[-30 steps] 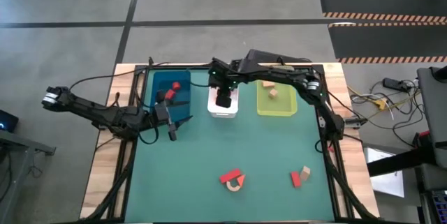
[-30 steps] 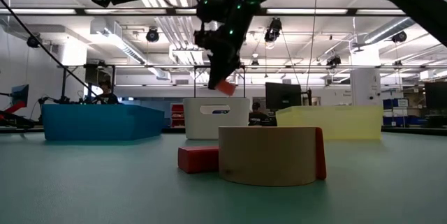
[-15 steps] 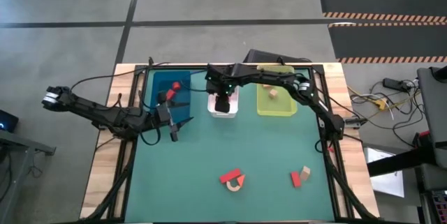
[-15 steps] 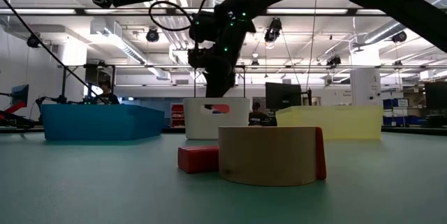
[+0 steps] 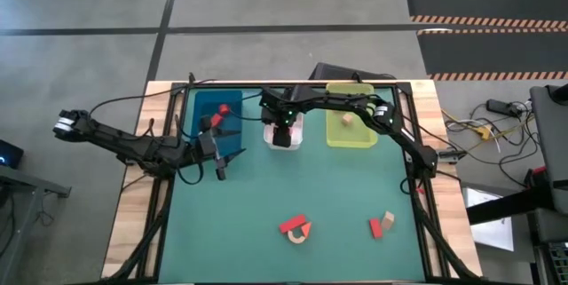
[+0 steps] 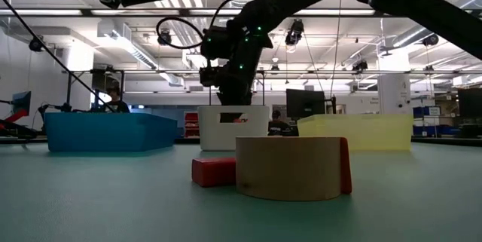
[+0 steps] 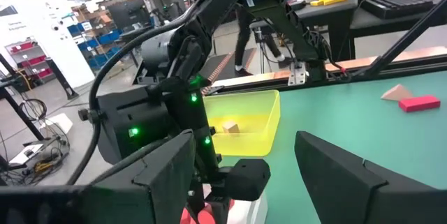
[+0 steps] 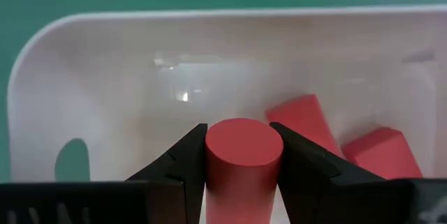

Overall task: Sort & place blocks by color
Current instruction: Put the top left orange block into the white bin, then put the right red block into the blue bin

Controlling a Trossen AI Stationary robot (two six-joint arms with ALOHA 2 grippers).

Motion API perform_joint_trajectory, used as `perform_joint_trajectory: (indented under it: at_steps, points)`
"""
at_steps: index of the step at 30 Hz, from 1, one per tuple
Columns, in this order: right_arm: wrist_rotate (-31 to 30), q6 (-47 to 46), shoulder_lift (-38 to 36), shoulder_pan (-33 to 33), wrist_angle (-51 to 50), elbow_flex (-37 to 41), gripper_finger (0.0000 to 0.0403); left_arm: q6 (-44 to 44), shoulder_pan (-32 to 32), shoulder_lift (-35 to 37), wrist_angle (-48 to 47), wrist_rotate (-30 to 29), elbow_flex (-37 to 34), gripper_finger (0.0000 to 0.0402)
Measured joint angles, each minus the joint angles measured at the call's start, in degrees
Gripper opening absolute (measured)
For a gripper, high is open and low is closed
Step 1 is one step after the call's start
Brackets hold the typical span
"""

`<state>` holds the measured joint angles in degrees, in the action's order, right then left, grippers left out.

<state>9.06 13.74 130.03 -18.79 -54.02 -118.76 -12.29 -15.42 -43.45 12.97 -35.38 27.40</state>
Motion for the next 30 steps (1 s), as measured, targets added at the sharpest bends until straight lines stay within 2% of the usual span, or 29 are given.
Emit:
perform_joint_trajectory:
  at_steps: [8, 20, 30]
  points:
    - [0.0, -0.01, 0.49, 0.0, 0.34, 0.0, 0.0129, -0.04, 0.0, -0.02, -0.02, 0.0, 0.0, 0.0231]
    - [-0.02, -0.45, 0.11, -0.02, 0.28, 0.0, 0.0197, 0.01, 0.01, -0.13, -0.01, 0.0, 0.0, 0.0231]
    - [-0.04, -5.14, -5.92, 0.72, -5.05, -1.75, 0.0188, 0.11, 0.04, -2.3, 0.15, 0.01, 0.0, 0.0231]
